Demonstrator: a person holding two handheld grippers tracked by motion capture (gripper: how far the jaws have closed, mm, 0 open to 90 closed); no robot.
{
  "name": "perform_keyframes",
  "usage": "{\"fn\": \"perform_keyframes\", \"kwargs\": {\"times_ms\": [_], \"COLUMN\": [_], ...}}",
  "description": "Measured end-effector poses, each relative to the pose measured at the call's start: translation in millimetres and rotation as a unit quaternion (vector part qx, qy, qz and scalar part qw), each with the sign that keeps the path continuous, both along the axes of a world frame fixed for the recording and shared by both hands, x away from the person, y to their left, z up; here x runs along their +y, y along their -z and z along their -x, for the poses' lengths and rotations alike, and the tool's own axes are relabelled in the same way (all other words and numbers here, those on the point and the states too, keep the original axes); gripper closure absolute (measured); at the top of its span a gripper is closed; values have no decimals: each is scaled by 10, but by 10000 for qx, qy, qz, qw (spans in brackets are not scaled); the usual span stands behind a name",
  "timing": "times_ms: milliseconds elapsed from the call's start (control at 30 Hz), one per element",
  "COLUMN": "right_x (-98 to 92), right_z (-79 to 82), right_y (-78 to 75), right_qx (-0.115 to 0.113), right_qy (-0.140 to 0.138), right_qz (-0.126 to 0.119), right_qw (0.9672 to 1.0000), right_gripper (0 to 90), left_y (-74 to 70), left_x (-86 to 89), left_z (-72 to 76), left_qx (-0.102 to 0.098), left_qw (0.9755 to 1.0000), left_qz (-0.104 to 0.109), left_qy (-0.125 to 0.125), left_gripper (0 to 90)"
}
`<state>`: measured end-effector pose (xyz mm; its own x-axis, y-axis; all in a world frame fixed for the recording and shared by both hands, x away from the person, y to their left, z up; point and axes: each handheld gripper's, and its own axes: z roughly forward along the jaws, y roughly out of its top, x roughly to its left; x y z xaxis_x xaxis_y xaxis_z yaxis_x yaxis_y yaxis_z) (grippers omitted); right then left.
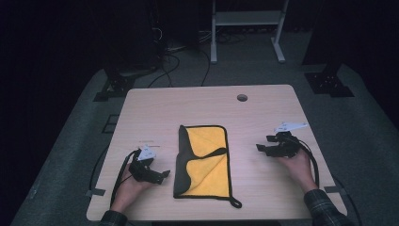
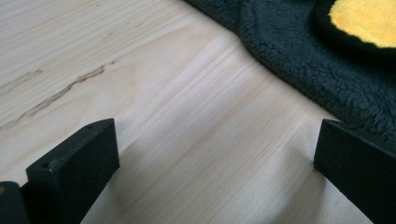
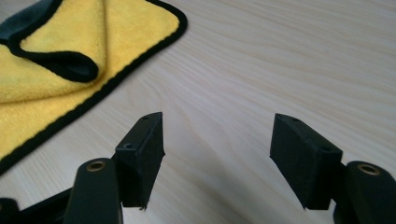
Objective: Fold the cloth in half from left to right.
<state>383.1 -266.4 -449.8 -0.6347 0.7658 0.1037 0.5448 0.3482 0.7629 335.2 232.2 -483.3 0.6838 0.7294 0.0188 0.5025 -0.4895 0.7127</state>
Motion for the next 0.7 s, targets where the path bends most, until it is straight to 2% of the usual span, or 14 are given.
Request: {"fn": "perform_keyframes", "kwargs": {"times_ms": [133,267,367,433,600,633,700], "right_x": [150,308,421,499,680,680,815], "right_z": [-18,-62,-84,-114,-145,-145,-183], "right_y": [-24,-77,-104,-121,-163,-163,-167], "right_qx": [-79,-59,-160,-75,-234,-234,-172], "right_qy": [-144,-355,-426,-513,-622,-622,-732], "right_qz": [-59,-133,-215,-204,-255,-255,-171], "right_qw": [9998,9993,9987,9984,9975,9975,9970], "right_gripper": [376,404,417,418,449,449,466], "left_y": [0,0,1,-1,-1,-1,-1], "left_x": [6,6,7,14,15,15,12], "left_z": [2,2,-2,-14,-17,-16,-12], "left_qx": [1,2,1,9,10,9,10], "left_qw": [10000,10000,10000,10000,10000,10000,10000], "left_qz": [8,9,15,7,6,6,6], "left_qy": [-70,-73,-59,-3,10,8,-22], "left_gripper": [0,0,0,0,0,0,0]}}
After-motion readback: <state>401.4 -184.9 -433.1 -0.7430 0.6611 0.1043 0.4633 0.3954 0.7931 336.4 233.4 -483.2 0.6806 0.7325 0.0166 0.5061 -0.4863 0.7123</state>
